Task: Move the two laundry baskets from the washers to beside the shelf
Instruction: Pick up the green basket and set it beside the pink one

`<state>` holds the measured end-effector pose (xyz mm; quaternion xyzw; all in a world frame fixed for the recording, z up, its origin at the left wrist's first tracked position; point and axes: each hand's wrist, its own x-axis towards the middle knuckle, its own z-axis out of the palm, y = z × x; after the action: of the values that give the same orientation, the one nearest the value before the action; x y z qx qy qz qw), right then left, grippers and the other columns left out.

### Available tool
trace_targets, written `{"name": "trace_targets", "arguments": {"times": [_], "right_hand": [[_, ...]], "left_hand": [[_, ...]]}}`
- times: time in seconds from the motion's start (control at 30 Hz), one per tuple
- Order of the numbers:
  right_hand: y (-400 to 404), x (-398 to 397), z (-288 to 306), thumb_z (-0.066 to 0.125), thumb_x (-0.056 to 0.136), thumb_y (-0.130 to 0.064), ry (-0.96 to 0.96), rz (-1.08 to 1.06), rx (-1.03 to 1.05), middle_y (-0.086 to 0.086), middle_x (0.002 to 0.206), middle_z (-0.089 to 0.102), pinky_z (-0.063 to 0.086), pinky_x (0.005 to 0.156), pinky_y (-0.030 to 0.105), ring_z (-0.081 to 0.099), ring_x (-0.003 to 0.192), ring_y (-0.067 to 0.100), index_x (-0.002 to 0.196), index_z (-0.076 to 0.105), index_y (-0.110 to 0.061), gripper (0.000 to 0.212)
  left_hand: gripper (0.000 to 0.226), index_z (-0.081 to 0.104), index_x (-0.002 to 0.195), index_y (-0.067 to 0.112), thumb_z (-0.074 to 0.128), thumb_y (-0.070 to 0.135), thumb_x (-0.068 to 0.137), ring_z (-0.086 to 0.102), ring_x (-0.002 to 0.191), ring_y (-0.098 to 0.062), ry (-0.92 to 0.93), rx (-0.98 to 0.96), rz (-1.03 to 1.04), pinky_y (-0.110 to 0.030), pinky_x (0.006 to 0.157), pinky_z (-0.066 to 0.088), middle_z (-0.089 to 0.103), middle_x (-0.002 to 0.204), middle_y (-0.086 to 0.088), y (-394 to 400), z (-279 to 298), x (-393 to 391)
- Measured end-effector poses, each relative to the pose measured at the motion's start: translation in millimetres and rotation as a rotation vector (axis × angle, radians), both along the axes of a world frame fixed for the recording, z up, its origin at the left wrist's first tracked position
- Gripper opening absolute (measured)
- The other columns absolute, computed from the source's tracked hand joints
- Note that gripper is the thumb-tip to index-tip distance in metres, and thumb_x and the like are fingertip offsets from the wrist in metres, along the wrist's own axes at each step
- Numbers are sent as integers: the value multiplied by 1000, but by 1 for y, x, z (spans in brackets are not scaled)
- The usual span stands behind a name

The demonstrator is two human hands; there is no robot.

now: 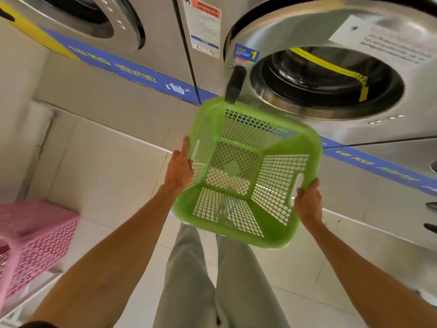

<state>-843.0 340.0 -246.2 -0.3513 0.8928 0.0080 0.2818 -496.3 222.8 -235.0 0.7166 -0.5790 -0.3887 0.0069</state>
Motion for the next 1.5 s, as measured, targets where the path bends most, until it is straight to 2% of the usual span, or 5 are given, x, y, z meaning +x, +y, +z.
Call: {"name": "trace_targets", "arguments": {"times": [0.47,0.7,0.93,1.23,1.5], "right_hand": [[-28,157,86,53,95,-11,-126,458,60,37,104,61,43,69,45,61,95,52,130,34,3,42],[-75,308,134,55,94,-16,-136,859,14,39,104,60,48,76,50,60,97,52,132,34,3,48],[-120,477,172,51,96,-23,-116,1134,-14,35,114,58,48,79,50,60,100,49,136,31,-1,50],[-180,625,192,50,97,-21,-97,1333,-78,33,113,59,47,75,46,60,101,48,128,35,0,41],[-268,749,164,53,97,-23,-155,1402,-43,28,108,63,50,72,46,63,94,44,125,39,-5,36]], "left_hand": [[77,11,158,16,56,9,97,55,64,-11,-17,20,300,-26,59,49,60,90,-6,135,102,187],[77,15,158,22,60,12,96,61,57,-10,16,49,677,-26,59,56,65,123,-21,216,175,312],[82,16,158,28,66,16,93,71,81,-25,66,-66,963,-49,74,61,55,138,-24,276,200,418],[78,19,157,25,64,17,93,72,72,-22,116,-197,1103,-51,66,62,63,116,-2,265,199,517],[81,15,156,18,60,5,91,71,69,-22,146,-143,1202,-37,53,61,65,101,-10,202,162,594]]}}
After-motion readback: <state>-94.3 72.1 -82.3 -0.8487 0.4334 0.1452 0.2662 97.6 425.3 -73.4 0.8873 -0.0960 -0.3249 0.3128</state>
